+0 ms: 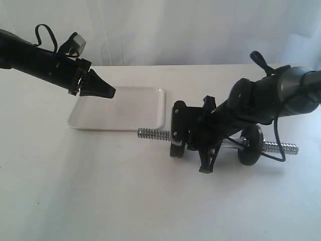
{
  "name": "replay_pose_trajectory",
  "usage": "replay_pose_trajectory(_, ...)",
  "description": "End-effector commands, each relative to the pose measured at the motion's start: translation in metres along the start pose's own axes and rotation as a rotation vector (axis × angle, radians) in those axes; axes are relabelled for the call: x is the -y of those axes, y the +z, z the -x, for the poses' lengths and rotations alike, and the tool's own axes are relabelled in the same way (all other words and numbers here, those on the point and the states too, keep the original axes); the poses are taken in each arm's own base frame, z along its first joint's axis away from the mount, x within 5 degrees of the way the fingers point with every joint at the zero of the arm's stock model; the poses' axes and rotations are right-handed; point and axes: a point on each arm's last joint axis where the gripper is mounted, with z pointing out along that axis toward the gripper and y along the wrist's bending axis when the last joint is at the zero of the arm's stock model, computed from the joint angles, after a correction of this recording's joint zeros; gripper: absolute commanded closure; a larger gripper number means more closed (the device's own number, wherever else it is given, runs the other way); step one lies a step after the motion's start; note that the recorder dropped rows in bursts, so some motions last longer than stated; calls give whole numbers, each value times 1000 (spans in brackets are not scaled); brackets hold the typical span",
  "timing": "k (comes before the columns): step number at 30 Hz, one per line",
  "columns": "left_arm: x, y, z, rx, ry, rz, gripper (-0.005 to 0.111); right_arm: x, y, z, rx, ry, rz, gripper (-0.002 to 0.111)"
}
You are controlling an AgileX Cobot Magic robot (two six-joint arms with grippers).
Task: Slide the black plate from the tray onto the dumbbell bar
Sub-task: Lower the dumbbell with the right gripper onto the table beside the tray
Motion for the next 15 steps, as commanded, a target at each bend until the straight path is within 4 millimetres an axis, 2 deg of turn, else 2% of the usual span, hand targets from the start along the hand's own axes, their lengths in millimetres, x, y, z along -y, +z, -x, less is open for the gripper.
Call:
replay_pose_trajectory(1,9,-3,0,-13,3,-44,107,21,-10,10,37,27,-152,108)
replay_pose_trajectory(10,8,-3,0,-10,28,-41,107,21,-6,8,30,31,-155,107)
replay_pose_trajectory(13,8,-3,0,-10,28,-41,107,22,-6,8,30,31,-166,99)
replay_pose_trajectory(15,8,-3,0,-10,28,-41,107,22,-6,8,30,31,-168,90)
